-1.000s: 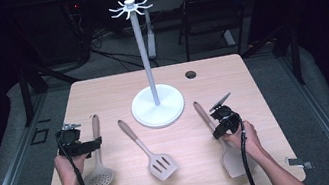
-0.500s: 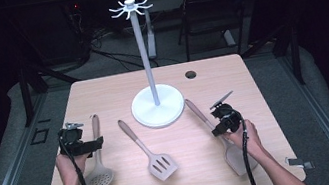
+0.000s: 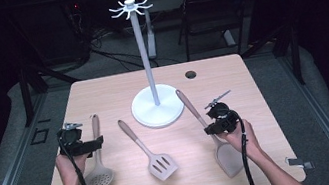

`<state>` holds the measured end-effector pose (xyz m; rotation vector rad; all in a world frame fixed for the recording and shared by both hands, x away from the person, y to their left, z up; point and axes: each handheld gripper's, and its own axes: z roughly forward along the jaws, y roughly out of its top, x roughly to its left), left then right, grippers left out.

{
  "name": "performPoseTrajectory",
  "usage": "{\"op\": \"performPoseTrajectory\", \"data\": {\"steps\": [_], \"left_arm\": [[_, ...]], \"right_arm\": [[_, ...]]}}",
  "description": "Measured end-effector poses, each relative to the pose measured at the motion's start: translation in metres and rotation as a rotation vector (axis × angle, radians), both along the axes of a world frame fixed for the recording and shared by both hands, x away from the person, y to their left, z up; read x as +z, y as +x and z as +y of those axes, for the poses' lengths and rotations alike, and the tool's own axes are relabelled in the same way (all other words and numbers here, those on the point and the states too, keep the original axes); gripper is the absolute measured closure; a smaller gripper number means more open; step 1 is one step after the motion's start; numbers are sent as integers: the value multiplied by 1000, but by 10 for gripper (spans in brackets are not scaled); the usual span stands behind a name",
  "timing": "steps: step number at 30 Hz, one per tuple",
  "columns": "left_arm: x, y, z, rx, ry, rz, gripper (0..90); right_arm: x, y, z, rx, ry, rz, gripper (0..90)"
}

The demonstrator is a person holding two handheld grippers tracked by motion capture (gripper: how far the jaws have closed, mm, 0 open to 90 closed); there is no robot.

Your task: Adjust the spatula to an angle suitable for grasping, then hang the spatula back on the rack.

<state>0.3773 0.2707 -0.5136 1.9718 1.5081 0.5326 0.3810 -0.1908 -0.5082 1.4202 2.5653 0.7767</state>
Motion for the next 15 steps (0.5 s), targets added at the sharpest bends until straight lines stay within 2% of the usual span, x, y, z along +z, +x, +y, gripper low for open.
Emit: {"op": "performPoseTrajectory", "data": {"steps": [2,3,6,9,12,15], "left_arm": [[1,-1,0,-3,-3,-7,91],[2,0,0,-7,-15,-10,91],[3,0,-1,-16,-47,-8,91],[4,0,-2,-21,-56,-6,89],[6,-1,-2,-27,-92,-7,87],[11,-3,-7,-48,-138,-10,87]], "right_arm": [[3,-2,4,14,2,-19,786],[4,-3,5,27,-12,-21,787],[7,-6,10,42,9,-33,786],[10,-8,13,57,13,-55,787],[13,-9,15,65,18,-68,787],[17,-12,18,80,15,-103,787]]}}
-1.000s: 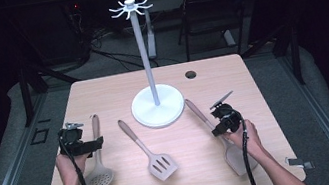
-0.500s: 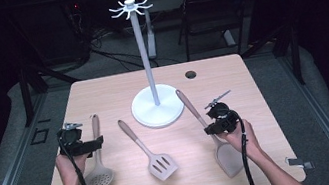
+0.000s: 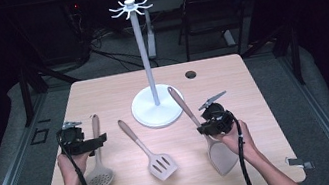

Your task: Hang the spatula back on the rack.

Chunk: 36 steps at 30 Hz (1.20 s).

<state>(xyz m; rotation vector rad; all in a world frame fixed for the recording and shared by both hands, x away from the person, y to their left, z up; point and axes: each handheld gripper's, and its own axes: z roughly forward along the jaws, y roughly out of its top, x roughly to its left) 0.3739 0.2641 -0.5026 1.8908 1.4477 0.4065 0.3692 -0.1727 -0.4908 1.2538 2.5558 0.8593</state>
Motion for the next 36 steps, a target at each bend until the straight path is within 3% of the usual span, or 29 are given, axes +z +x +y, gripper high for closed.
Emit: {"op": "performPoseTrajectory", "data": {"steps": [5,15,19,20,23,24,27,36], "left_arm": [[6,-3,-14,-45,-4,-15,125],[19,-5,-43,-125,-32,-49,69],[20,-4,-53,-152,-45,-47,50],[22,-3,-59,-180,-42,-34,47],[21,-3,-69,-197,-44,-47,34],[22,-4,-73,-207,-41,-50,31],[22,-2,-87,-232,-39,-54,18],[21,2,-111,-288,-85,-51,13]], "right_arm": [[2,-2,3,11,3,-23,787],[7,-5,10,26,20,-61,787],[10,-5,14,37,19,-78,786],[10,-5,15,37,26,-79,786],[12,-4,19,45,17,-85,786],[11,-5,21,33,36,-88,786],[11,-4,26,56,17,-92,786],[14,-3,33,71,24,-105,786]]}}
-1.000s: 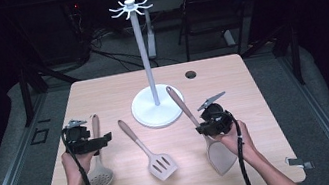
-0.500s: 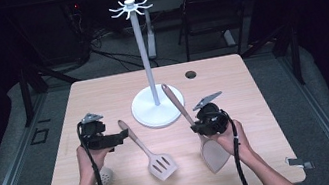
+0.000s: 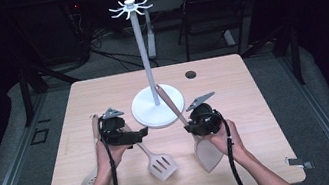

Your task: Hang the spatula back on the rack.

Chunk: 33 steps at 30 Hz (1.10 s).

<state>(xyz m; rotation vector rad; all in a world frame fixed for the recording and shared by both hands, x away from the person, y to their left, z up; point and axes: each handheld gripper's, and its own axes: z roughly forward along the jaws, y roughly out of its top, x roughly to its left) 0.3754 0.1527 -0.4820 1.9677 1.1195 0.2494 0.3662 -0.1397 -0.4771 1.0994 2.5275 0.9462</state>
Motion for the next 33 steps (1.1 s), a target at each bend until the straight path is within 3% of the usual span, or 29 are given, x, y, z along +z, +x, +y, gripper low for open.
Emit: {"op": "performPoseTrajectory", "data": {"steps": [6,11,17,22,25,27,33], "left_arm": [[1,1,-17,-36,-29,-6,36],[2,2,-35,-92,-67,-11,94],[2,4,-47,-124,-99,-11,161],[3,6,-54,-159,-145,-9,302],[3,7,-57,-162,-152,-8,404],[1,9,-59,-171,-199,2,452],[-2,9,-62,-168,-232,-16,624]], "right_arm": [[2,1,6,4,5,-10,786],[2,2,13,13,5,-12,786],[3,2,20,23,-3,-20,786],[-1,3,29,41,-10,-31,786],[-1,2,31,46,-17,-23,785],[-2,0,33,54,-18,-25,785],[-3,-2,36,64,-19,-31,784]]}}
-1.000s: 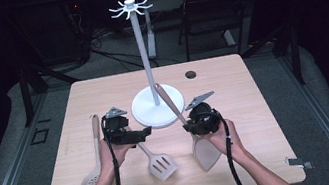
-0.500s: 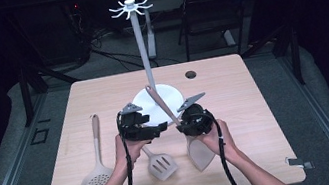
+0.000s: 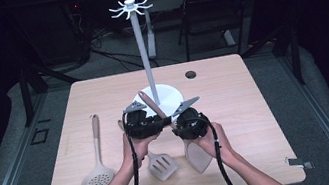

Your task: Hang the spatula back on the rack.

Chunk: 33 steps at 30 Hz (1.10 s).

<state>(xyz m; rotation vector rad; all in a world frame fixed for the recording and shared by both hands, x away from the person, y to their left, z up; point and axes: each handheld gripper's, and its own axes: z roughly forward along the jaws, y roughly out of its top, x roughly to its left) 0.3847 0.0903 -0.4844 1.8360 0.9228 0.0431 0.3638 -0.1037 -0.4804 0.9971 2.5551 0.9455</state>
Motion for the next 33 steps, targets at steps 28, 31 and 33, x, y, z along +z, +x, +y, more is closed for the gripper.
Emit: {"op": "performPoseTrajectory", "data": {"steps": [28,31,33], "left_arm": [[-4,-4,2,-16,-163,15,732],[-2,-5,3,-21,-179,8,749],[1,-6,2,-35,-190,3,759]], "right_arm": [[-14,-6,-6,-12,-8,-4,768],[-13,-6,-5,-12,6,-16,769],[-11,-7,-6,-11,16,-19,765]]}}
